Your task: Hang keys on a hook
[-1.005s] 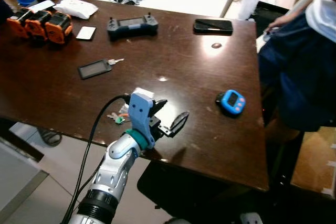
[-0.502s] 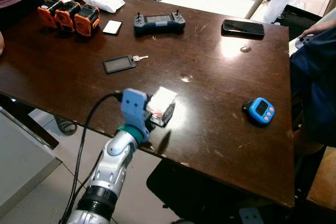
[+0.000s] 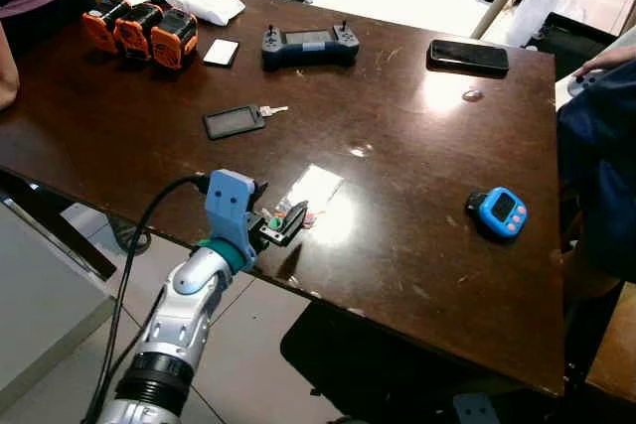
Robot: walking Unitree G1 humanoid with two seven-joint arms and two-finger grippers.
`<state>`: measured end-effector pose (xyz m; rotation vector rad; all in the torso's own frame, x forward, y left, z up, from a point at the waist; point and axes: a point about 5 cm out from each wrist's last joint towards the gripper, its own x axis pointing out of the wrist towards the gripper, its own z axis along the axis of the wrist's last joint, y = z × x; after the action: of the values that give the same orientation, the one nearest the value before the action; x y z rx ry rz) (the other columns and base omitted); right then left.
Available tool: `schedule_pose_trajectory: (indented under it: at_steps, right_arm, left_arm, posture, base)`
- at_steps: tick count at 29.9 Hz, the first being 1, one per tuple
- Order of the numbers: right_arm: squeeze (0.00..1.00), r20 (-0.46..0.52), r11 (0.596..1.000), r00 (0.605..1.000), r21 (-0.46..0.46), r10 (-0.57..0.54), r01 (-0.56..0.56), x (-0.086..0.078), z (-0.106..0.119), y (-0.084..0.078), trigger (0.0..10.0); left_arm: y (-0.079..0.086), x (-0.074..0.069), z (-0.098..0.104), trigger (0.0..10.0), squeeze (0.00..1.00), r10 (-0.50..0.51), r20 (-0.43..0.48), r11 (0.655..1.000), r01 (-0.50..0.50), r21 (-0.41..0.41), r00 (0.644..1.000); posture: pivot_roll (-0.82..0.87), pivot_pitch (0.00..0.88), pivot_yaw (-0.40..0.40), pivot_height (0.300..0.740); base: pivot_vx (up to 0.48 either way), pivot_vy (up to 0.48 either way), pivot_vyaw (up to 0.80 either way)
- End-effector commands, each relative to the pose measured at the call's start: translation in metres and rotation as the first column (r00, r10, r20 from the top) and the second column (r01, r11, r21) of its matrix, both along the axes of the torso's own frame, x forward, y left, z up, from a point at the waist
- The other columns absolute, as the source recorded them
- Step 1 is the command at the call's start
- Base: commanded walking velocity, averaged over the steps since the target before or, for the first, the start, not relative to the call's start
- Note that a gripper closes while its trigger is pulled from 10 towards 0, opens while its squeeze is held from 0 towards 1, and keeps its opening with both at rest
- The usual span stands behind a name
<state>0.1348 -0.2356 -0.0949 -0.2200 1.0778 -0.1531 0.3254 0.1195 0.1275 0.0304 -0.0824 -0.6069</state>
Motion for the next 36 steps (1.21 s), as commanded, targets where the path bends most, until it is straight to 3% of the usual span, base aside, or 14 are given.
schedule_pose_trajectory:
  at_steps: [1,8,20,21,23,24,25,26,27,28,32,36]
  right_arm:
    - [0.00,-0.035,1.000,0.999,-0.004,0.003,-0.003,-0.009,-0.003,-0.002,10.0]
    - [0.00,-0.042,1.000,0.999,0.003,-0.004,0.004,-0.012,-0.004,-0.001,10.0]
    - [0.00,-0.041,1.000,0.999,-0.003,-0.001,0.001,-0.012,-0.004,-0.001,10.0]
    - [0.00,-0.041,1.000,0.999,-0.003,-0.001,0.001,-0.012,-0.004,-0.001,10.0]
    - [0.00,-0.041,1.000,0.999,-0.003,-0.001,0.001,-0.012,-0.004,-0.001,10.0]
    - [0.00,-0.041,1.000,0.999,-0.003,-0.004,0.004,-0.012,-0.004,0.000,10.0]
    - [0.00,-0.041,1.000,0.999,-0.003,-0.004,0.004,-0.012,-0.004,0.000,10.0]
    - [0.00,-0.042,1.000,0.999,-0.003,-0.005,0.005,-0.013,-0.004,0.000,10.0]
    - [0.00,-0.042,1.000,0.999,-0.003,-0.005,0.005,-0.013,-0.004,0.000,10.0]
    - [0.00,-0.042,1.000,0.999,-0.003,-0.006,0.006,-0.013,-0.004,0.000,10.0]
    - [0.00,-0.042,1.000,0.999,-0.002,-0.007,0.007,-0.013,-0.005,0.000,10.0]
    - [0.00,-0.042,1.000,0.999,-0.004,-0.008,0.008,-0.014,-0.005,0.000,10.0]
  left_arm:
    - [0.002,-0.002,-0.003,10.0,0.00,-0.042,-0.005,0.996,0.043,0.079,0.999]
    - [0.001,-0.001,-0.015,10.0,0.00,-0.014,-0.013,0.975,0.016,0.223,1.000]
    - [-0.006,-0.002,-0.020,10.0,0.00,-0.026,-0.016,0.957,0.029,0.289,1.000]
    - [-0.006,-0.001,-0.020,9.2,0.00,-0.020,-0.014,0.953,0.023,0.302,1.000]
    - [-0.006,-0.001,-0.020,9.2,0.00,-0.020,-0.014,0.953,0.023,0.302,1.000]
    - [-0.006,-0.001,-0.022,2.2,0.00,-0.007,-0.005,0.936,0.008,0.353,1.000]
    - [-0.006,-0.001,-0.022,2.2,0.00,-0.007,-0.005,0.936,0.008,0.353,1.000]
    - [-0.005,0.000,-0.023,0.8,0.00,-0.002,-0.001,0.928,0.002,0.373,1.000]
    - [-0.005,0.000,-0.023,0.8,0.00,-0.002,-0.001,0.928,0.002,0.373,1.000]
    - [-0.005,0.000,-0.023,0.0,0.00,0.000,0.003,0.922,-0.001,0.387,1.000]
    - [-0.005,0.001,-0.024,0.0,0.00,0.003,0.013,0.911,-0.008,0.413,1.000]
    - [-0.002,0.004,-0.024,0.0,0.00,0.000,0.030,0.863,-0.015,0.505,1.000]
  posture:
    - [-0.05,0.072,0.073,0.740]
    - [-0.06,0.067,0.078,0.740]
    - [-0.06,0.068,0.083,0.740]
    - [-0.06,0.069,0.084,0.740]
    - [-0.06,0.069,0.084,0.740]
    - [-0.07,0.069,0.086,0.740]
    - [-0.07,0.069,0.086,0.740]
    - [-0.07,0.067,0.086,0.740]
    - [-0.07,0.067,0.086,0.740]
    - [-0.07,0.067,0.086,0.740]
    - [-0.07,0.064,0.087,0.740]
    - [-0.08,0.066,0.091,0.740]
  base:
    - [0.000,0.000,0.00]
    - [0.000,0.000,0.00]
    - [0.000,0.000,0.00]
    - [0.000,0.000,0.00]
    - [0.000,0.000,0.00]
    - [0.000,0.000,0.00]
    - [0.000,0.000,0.00]
    - [0.000,0.000,0.00]
    - [0.000,0.000,0.00]
    - [0.000,0.000,0.00]
    - [0.000,0.000,0.00]
    - [0.000,0.000,0.00]
